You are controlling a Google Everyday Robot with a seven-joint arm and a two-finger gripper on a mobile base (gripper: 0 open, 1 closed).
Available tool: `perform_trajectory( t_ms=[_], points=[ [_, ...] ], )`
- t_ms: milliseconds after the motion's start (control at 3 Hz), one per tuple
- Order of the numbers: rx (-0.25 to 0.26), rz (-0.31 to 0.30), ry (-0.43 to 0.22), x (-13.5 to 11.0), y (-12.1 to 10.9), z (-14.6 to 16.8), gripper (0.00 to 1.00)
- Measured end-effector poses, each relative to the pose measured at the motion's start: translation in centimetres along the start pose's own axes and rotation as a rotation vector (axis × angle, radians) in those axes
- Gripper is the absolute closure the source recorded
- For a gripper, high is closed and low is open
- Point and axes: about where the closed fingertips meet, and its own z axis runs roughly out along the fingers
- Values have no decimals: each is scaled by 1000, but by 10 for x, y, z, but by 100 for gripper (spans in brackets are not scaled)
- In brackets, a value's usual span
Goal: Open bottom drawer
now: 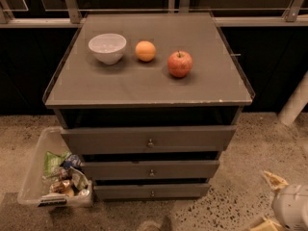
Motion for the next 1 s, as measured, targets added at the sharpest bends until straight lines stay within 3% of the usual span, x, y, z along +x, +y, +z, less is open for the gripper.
perform_trajectory(
  t_ms=[333, 667, 1000],
  points=[
    [-54, 88, -61, 42, -13, 50, 0],
    [-113, 138, -101, 68, -23, 97, 0],
    [-145, 162, -106, 78, -19, 110, 0]
  ],
)
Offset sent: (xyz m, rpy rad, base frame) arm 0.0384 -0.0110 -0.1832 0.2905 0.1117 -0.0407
